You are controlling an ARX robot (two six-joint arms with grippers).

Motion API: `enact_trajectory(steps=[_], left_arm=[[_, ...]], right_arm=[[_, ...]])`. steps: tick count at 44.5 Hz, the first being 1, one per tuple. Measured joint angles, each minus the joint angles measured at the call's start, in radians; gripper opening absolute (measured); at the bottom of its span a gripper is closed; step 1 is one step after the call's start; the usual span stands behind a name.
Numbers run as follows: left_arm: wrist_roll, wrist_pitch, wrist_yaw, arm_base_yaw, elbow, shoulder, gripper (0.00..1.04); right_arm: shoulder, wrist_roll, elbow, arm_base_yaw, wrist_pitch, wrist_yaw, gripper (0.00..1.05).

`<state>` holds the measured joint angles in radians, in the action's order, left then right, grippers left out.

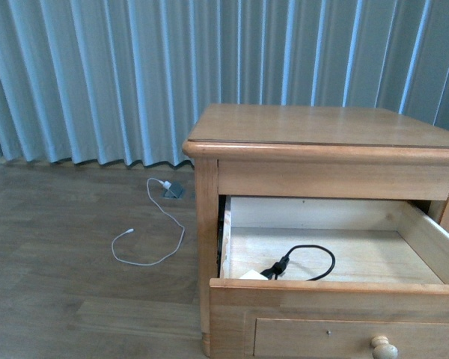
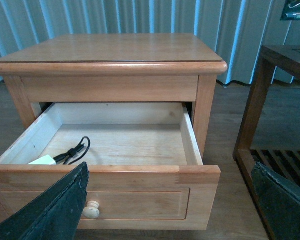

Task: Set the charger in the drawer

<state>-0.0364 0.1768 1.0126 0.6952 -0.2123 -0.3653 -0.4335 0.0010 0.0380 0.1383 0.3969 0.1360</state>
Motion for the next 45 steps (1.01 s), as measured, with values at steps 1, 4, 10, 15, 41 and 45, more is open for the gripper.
enact_trajectory(steps=[1,4,10,15,41,45], left_arm=[[0.004,0.000,-0.001,0.003,0.000,0.001,0.99],[0.017,-0.051,-0.138,-0.037,0.000,0.034,0.92],[0.027,-0.138,-0.547,-0.227,0.043,0.155,0.61],[0.033,-0.159,-0.699,-0.362,0.085,0.219,0.33],[0.039,-0.182,-1.010,-0.690,0.168,0.324,0.04],[0.039,-0.182,-1.011,-0.692,0.200,0.358,0.04]], right_arm=[[0.000,0.000,0.000,0.000,0.000,0.000,0.96],[0.001,0.000,0.000,0.000,0.000,-0.001,0.96],[0.001,0.000,0.000,0.000,0.000,0.000,0.96],[0.001,0.000,0.000,0.000,0.000,0.000,0.96],[0.001,0.000,0.000,0.000,0.000,-0.001,0.96],[0.001,0.000,0.000,0.000,0.000,-0.001,0.96]])
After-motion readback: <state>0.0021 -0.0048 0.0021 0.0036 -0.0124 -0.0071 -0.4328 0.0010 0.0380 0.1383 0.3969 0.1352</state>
